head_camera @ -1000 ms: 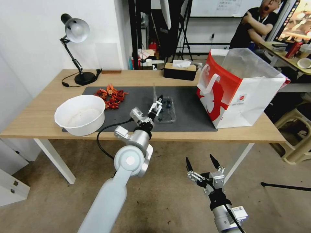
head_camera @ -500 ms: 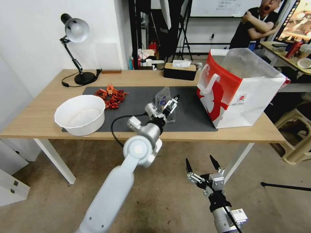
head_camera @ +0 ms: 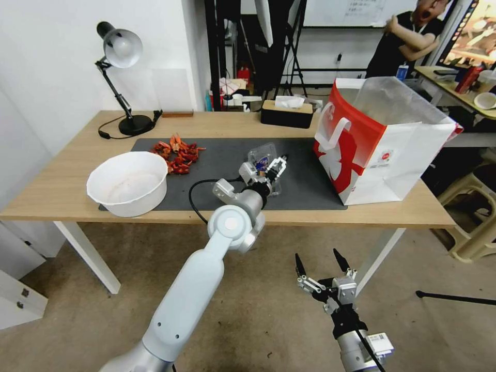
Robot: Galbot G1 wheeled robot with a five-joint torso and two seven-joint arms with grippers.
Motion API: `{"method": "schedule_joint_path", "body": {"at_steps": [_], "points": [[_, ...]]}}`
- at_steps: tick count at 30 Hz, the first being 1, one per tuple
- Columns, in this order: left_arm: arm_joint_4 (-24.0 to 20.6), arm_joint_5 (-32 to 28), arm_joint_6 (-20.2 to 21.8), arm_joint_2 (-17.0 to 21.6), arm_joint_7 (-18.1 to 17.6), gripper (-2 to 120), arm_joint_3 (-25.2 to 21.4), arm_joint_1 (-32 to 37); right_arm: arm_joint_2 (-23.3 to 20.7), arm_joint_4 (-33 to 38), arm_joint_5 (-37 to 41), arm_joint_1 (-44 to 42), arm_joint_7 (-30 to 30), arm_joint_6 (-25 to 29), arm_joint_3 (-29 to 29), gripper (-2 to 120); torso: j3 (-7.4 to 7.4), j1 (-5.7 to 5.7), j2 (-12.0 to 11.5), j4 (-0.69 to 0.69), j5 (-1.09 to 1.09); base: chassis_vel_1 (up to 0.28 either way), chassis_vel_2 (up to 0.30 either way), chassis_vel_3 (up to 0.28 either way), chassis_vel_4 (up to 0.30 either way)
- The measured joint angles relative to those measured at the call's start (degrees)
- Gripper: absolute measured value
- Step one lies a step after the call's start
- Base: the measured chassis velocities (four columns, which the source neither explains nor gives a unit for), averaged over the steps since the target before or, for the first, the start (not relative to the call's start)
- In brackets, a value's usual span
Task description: Close the takeout container lid, then place the container into the takeout bag.
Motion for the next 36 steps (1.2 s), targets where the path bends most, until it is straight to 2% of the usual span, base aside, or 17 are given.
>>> {"method": "schedule_joint_path", "body": {"at_steps": [3,4,6,7,8,10,11,13,15,16,19,20,22,24,27,31,36], "points": [[0.4,0.9,0.1,0.1,-0.9,35,0.1,0.2,-1.8,2.4,10.1,2.4,-4.5,-1.5,1.8,100,0.00,0.00,0.0,0.01,0.01,0.000,0.000,0.000,0.000],[0.4,0.9,0.1,0.1,-0.9,35,0.1,0.2,-1.8,2.4,10.1,2.4,-4.5,-1.5,1.8,100,0.00,0.00,0.0,0.01,0.01,0.000,0.000,0.000,0.000],[0.7,1.1,0.1,0.3,-1.3,24,0.1,0.2,-3.4,4.3,18.7,4.9,-6.7,-3.7,3.6,100,0.00,0.00,0.0,0.01,0.00,0.000,0.000,0.000,0.000],[0.8,1.2,0.1,0.4,-1.4,19,0.0,0.1,-4.5,5.1,23.6,6.6,-7.2,-5.2,4.4,100,0.00,0.00,0.0,0.01,0.01,0.000,0.000,0.000,0.000],[0.8,1.2,0.1,0.4,-1.4,19,0.0,0.1,-4.5,5.1,23.6,6.6,-7.2,-5.2,4.4,100,0.00,0.00,0.0,0.01,0.01,0.000,0.000,0.000,0.000],[1.1,1.2,0.1,0.6,-1.4,9,0.0,0.0,-6.4,5.7,33.1,10.6,-6.8,-8.3,5.1,100,0.00,0.00,0.0,0.01,0.00,0.000,0.000,0.000,0.000],[1.1,1.2,0.1,0.6,-1.4,9,0.0,0.0,-6.4,5.7,33.1,10.6,-6.8,-8.3,5.1,100,0.00,0.00,0.0,0.01,0.00,0.000,0.000,0.000,0.000],[1.2,1.4,0.0,0.5,-1.5,0,0.0,0.0,-7.8,5.3,41.4,14.8,-5.0,-11.1,5.2,100,0.00,0.00,0.0,0.02,0.00,0.000,0.000,0.000,0.000],[1.3,1.5,-0.1,0.4,-1.5,0,0.0,0.0,-8.9,3.5,49.3,19.7,-2.5,-13.9,4.8,100,0.01,0.00,0.0,0.01,0.02,0.000,0.000,0.000,0.000],[1.3,1.5,-0.1,0.4,-1.5,0,0.0,0.0,-8.9,3.5,49.3,19.7,-2.5,-13.9,4.8,100,0.01,0.00,0.0,0.01,0.02,0.000,0.000,0.000,0.000],[1.3,1.6,-0.2,0.6,-1.5,0,-0.1,0.2,-9.7,1.0,57.8,26.1,1.9,-18.1,3.6,100,0.01,0.00,0.0,0.01,0.01,0.000,0.000,0.000,0.000],[1.3,1.6,-0.2,0.6,-1.5,0,-0.1,0.2,-9.7,1.0,57.8,26.1,1.9,-18.1,3.6,100,0.01,0.00,0.0,0.01,0.01,0.000,0.000,0.000,0.000],[1.3,1.7,-0.3,0.8,-1.5,0,-0.1,0.2,-9.9,-0.7,64.2,32.1,6.7,-22.5,2.5,100,0.00,0.00,0.0,0.02,0.00,0.000,0.000,0.000,0.000],[1.4,1.7,-0.3,0.8,-1.5,0,-0.1,0.2,-9.9,-1.4,66.0,34.2,8.7,-24.4,2.0,100,0.00,0.00,0.0,0.02,0.00,0.000,0.000,0.000,0.000],[1.7,1.7,-0.4,0.9,-1.5,0,0.0,0.0,-9.6,-4.6,69.2,40.7,15.4,-29.3,0.4,100,0.00,0.00,0.0,0.01,0.00,0.000,0.000,0.000,0.000],[1.8,1.7,-0.4,1.0,-1.5,0,0.0,0.0,-9.2,-7.2,70.4,44.0,18.6,-32.3,-0.7,100,0.01,0.01,0.0,0.00,0.00,0.000,0.000,0.000,0.000],[1.9,1.8,-0.4,1.2,-1.4,0,0.0,0.1,-7.8,-14.8,71.6,51.5,24.1,-37.4,-3.0,100,0.01,0.01,0.0,0.01,0.01,0.000,0.000,0.000,0.000]]}}
